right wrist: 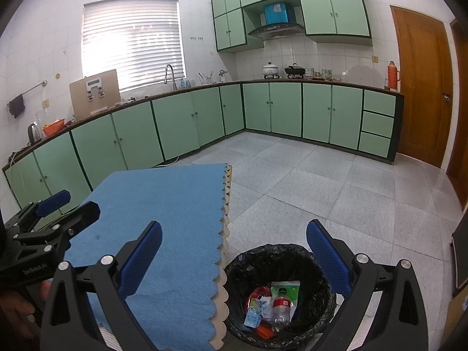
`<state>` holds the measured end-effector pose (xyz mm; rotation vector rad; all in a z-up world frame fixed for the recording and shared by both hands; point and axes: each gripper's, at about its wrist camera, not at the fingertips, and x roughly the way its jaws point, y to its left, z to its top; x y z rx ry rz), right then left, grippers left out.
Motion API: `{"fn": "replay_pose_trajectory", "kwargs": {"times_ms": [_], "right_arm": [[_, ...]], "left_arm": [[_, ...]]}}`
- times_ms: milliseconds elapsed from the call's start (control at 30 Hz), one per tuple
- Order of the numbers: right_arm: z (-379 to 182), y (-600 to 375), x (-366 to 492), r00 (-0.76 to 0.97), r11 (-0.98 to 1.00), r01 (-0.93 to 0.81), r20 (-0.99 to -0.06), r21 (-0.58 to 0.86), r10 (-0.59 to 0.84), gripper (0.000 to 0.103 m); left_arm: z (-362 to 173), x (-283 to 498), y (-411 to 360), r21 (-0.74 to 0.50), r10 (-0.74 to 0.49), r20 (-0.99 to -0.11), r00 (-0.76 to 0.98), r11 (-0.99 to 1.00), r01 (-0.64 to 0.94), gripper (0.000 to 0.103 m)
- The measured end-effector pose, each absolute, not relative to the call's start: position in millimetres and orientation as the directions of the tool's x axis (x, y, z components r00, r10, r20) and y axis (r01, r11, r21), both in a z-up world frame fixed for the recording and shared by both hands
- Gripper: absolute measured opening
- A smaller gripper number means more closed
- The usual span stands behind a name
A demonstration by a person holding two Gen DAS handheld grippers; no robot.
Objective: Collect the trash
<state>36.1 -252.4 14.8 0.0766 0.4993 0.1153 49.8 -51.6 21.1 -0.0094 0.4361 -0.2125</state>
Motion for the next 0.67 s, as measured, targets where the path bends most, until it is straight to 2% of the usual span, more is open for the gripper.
{"fn": "replay_pose_trajectory", "kwargs": {"times_ms": [667], "right_arm": [[16.2, -254.8, 38.2, 0.869, 0.991, -0.089, -0.478, 0.103, 0.128, 0.097]], "left_arm": [[21.0, 52.8, -50.3, -0.066, -0.207, -0.423, 0.882, 0.978, 0.197, 0.095]]}}
